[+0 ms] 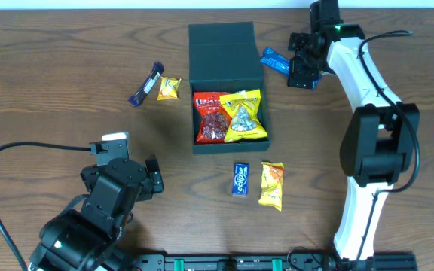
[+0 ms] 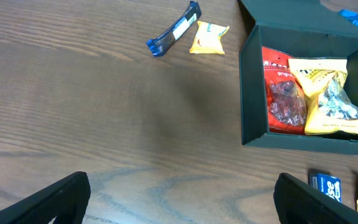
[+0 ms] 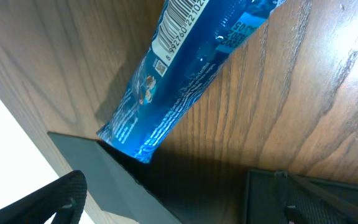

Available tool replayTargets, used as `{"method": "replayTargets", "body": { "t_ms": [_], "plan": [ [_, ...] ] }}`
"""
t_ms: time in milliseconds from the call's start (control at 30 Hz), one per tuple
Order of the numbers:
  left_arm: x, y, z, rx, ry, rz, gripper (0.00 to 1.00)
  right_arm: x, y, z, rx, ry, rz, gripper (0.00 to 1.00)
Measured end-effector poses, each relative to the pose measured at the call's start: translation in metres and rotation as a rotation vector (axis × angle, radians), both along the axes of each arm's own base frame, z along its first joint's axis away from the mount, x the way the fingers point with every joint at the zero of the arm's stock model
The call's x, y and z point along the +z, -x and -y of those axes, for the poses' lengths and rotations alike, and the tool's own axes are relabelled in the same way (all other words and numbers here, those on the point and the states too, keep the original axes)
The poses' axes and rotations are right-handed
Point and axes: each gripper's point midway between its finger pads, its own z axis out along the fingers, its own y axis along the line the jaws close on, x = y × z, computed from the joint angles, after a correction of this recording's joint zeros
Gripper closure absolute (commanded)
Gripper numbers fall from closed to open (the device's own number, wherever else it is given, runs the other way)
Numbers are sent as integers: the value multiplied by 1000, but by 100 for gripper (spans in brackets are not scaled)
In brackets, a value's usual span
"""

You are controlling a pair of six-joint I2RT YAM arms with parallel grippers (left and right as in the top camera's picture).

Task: Pack container
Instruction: 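Grasp the blue wrapped bar behind the box with the right gripper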

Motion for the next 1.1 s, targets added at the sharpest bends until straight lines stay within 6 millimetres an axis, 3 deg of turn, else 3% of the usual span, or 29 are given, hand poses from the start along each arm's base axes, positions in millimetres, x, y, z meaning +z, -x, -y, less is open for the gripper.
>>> {"method": "replayTargets", "body": {
  "t_ms": [267, 500, 667, 1100],
  "plan": [
    [0, 0, 0, 0, 0, 0, 5, -20, 0, 2, -40, 2, -40, 9],
    [0, 0, 0, 0, 0, 0, 5, -21, -4, 9, -64, 35, -28, 16],
    [0, 0, 0, 0, 0, 0, 5, -21, -6, 14, -81, 65, -17, 12],
    [0, 0, 0, 0, 0, 0, 5, -24, -8, 12, -79, 92, -8, 15]
  ]
}}
